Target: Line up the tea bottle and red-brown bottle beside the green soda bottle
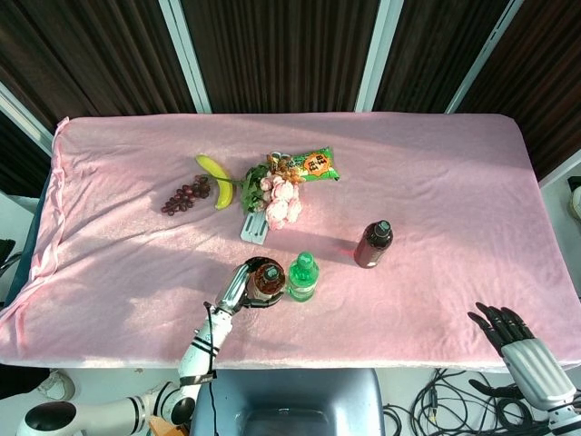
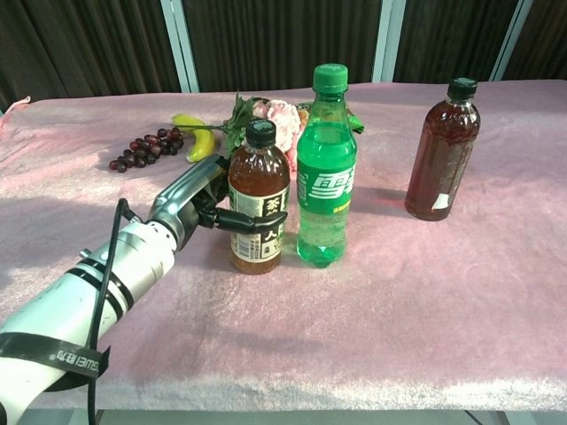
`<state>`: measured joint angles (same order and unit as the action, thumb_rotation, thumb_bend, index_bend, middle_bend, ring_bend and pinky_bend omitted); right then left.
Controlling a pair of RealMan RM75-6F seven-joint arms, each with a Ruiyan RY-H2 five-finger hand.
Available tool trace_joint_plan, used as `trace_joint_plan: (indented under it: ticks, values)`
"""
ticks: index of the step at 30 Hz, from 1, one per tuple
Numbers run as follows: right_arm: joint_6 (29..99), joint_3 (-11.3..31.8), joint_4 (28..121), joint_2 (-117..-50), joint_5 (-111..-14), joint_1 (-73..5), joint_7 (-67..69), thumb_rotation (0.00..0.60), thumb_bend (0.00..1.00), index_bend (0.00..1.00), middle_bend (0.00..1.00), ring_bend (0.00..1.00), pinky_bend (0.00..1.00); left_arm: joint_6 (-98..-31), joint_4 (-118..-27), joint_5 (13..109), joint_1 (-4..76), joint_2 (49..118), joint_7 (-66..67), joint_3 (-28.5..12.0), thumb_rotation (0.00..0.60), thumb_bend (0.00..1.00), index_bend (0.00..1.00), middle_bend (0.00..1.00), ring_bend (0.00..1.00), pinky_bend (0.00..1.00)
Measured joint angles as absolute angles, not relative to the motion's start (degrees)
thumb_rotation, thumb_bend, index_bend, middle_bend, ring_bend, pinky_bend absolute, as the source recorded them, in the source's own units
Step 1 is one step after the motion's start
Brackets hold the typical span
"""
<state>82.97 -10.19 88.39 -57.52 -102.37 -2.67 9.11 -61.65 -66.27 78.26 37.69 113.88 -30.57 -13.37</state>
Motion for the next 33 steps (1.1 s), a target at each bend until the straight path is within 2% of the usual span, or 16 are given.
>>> trace_joint_plan:
  ticks: [4,16,23,28,33]
  values:
    - [82.91,-10.19,88.43,-57.57,-102.3,-2.67,8.92,0.6,0.25,0.0,0.0,0.0,0.08,-61.27,-66.02,78.44,37.78,113.52,-31.14,-13.26,0.6,0.4,0.31,0.36,0.16,0.11]
    - [82.79,-10.18,88.58,-57.62,-102.22,-2.74,8.63,0.6,0.25,0.0,0.0,0.0,0.08,-60.55,-67.01,79.46,37.75,111.76,-34.63,-12.6,0.6,0.33,0.03,0.17,0.05,0.03]
    - [83.02,-10.14,88.57,-57.65,-102.22,-2.66,8.58,0.6,0.25,0.0,0.0,0.0,0.08,-61.92,-67.3,80.59,37.29,111.0,-34.97,-11.97,0.6,0.31,0.0,0.03,0.0,0.0]
    - [83.36,-9.9,88.52,-57.77,-101.9,-2.52,8.63,0.6,0.25,0.0,0.0,0.0,0.08,-65.78,-68.42,83.19,35.68,108.26,-34.92,-10.54,0.6,0.3,0.0,0.01,0.0,0.0]
    - [83.16,-9.68,88.62,-58.01,-101.5,-2.5,7.98,0.6,0.25,0.0,0.0,0.0,0.08,-72.72,-70.22,86.71,32.13,102.4,-34.8,-7.91,0.6,0.29,0.0,0.02,0.0,0.0]
